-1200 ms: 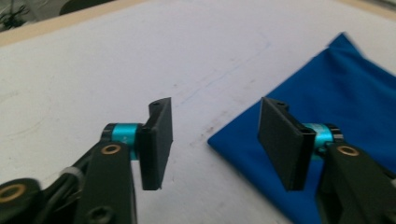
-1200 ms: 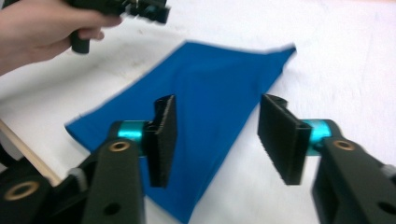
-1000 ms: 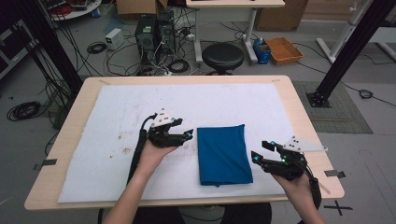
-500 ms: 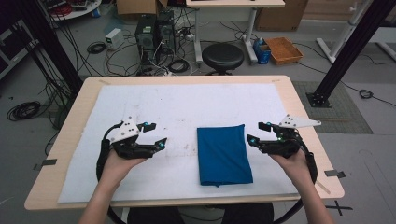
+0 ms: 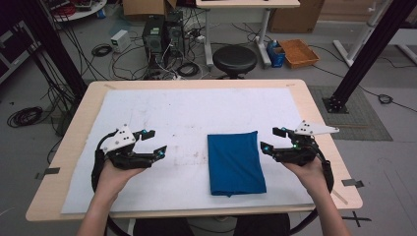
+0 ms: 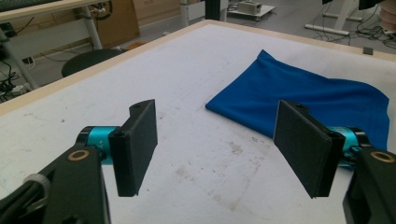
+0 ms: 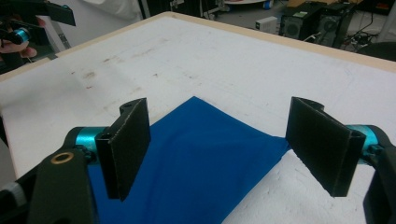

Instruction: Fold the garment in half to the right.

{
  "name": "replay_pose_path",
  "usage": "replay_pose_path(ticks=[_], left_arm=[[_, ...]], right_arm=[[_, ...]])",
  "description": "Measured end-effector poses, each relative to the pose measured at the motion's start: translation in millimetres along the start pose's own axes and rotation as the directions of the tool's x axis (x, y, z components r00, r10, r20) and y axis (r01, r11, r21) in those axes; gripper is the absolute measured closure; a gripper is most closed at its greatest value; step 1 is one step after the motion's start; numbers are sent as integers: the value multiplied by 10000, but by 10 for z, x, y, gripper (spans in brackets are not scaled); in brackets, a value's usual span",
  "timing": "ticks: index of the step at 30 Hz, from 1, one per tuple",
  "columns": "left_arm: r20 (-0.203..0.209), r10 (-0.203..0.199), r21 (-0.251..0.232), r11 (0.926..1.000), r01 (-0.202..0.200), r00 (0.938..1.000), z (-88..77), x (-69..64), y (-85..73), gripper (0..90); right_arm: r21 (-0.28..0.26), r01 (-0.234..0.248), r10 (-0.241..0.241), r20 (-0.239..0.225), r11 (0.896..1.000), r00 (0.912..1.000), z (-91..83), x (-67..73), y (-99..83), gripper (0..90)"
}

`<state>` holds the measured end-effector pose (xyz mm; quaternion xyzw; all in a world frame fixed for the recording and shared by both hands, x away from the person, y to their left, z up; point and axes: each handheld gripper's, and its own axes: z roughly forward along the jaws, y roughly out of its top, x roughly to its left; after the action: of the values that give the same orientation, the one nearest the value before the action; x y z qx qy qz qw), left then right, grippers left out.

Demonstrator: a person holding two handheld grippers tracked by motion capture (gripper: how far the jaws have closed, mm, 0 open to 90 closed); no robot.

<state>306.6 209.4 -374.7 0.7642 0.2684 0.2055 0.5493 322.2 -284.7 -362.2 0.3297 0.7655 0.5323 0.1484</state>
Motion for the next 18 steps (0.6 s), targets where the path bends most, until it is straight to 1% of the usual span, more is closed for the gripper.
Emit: replay_pose_path(ticks=[5,7,8,9,11,17,18], left_arm=[[-119,-73,-50,10000,72,9999,-24,17,-12,300],[-152,-76,-163,9998,73,9999,-41,24,-13,296],[-103,-82,-204,9998,80,9999,-51,31,-11,293],[-107,-48,-200,9998,46,9999,-61,38,-10,292],[-147,-73,-246,9997,70,9999,-70,40,-11,293],[-198,-83,-210,9997,78,9998,-76,50,-18,293],[-147,-81,-202,9998,78,9999,-72,53,-23,293]], right_arm=[[-19,-31,31,5,10000,10000,-13,-21,-5,218],[-19,-58,58,25,10000,10000,-14,-32,-5,218],[-27,-59,59,16,10000,10000,-15,-34,-3,218],[-46,-2,2,-5,10000,10000,-18,-40,-3,218],[-75,-38,38,6,10000,10000,-26,-43,-4,218],[-75,-60,60,75,10000,10000,-38,-72,-11,218],[-58,-128,129,119,9999,9998,-41,-72,-9,218]])
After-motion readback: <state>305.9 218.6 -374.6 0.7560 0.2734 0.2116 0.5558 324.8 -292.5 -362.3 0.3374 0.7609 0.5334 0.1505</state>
